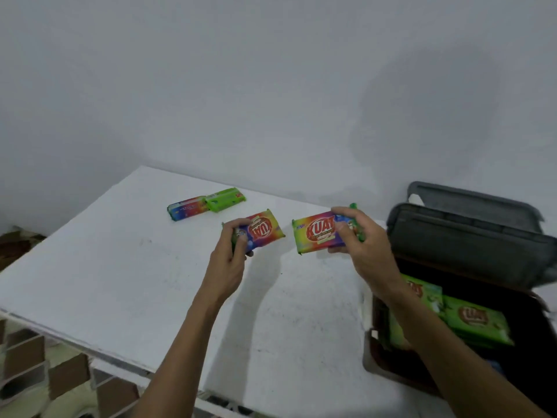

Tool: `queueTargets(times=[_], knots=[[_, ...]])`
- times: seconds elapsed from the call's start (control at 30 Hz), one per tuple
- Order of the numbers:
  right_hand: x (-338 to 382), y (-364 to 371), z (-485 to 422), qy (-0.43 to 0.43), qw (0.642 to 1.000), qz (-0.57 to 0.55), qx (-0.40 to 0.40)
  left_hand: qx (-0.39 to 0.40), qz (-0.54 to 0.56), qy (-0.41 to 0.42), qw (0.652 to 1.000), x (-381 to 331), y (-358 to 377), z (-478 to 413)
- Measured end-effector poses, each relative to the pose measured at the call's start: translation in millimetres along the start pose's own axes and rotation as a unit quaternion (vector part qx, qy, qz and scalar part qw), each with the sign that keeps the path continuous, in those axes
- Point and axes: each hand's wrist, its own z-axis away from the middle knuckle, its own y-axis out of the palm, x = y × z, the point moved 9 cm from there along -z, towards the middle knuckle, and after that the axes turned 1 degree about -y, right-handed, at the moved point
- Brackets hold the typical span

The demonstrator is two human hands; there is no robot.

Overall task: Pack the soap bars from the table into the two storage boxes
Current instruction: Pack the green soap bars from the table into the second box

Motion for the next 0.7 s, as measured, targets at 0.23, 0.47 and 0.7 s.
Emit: queueTargets(times=[0.23, 0.47, 0.7], knots=[[9.8, -113.7, 56.0, -0.006, 0.997, 0.066, -0.043, 0.1, 0.039, 0.045, 0.993, -54.7, 100.7, 31.8], [-9.9, -203.6, 116.1, 0.051, 0.99, 0.115, -0.059, 0.125, 0.115, 0.052, 0.984, -88.1, 181.3, 58.0], [-38.3, -254.4, 157.1, 0.147, 0.973, 0.168, -0.056, 0.157, 0.143, 0.037, 0.977, -105.9, 231.9, 77.0]])
